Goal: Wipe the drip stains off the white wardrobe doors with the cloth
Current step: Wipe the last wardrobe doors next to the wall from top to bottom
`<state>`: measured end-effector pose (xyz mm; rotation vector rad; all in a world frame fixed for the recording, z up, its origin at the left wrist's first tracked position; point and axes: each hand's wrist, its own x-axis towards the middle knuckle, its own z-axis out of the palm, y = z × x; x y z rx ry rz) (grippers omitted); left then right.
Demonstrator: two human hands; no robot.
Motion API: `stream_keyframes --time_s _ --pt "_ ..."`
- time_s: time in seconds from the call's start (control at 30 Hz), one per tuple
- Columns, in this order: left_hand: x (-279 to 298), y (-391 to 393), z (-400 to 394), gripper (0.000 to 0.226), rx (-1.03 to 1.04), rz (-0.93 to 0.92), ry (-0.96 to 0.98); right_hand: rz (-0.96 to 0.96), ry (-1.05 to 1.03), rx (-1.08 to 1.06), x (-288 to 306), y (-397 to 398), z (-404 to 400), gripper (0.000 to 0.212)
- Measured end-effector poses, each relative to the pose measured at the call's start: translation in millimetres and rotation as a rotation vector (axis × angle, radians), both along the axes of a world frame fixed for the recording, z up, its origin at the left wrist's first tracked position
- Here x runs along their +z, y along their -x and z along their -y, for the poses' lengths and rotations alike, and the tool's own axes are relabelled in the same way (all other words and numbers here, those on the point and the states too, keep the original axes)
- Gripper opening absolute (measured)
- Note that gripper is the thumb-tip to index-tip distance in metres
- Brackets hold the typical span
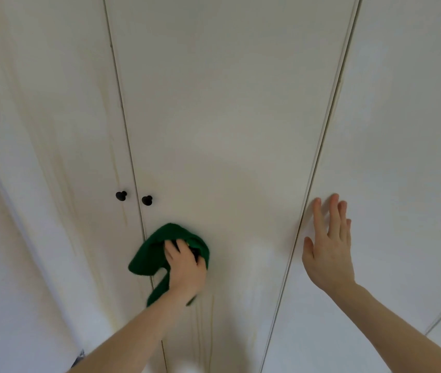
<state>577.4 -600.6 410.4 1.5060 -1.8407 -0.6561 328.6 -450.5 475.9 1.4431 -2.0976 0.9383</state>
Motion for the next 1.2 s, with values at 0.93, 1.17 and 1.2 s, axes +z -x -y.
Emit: stream_keyframes --time_s 0.93,1.17,1.2 --pt "0 -1 -61 0.096 -0.43 0.027 0.292 -0.017 0.016 0.098 12 -1 -17 0.094" --pt "14 -50 -1 0.07 -0.163 0.008 0.132 -0.032 -0.075 0.027 -2 -6 -2 0.1" --pt "14 -55 7 0.069 -0.134 0.039 0.102 -0.037 -0.077 0.023 -3 -6 -1 0.1"
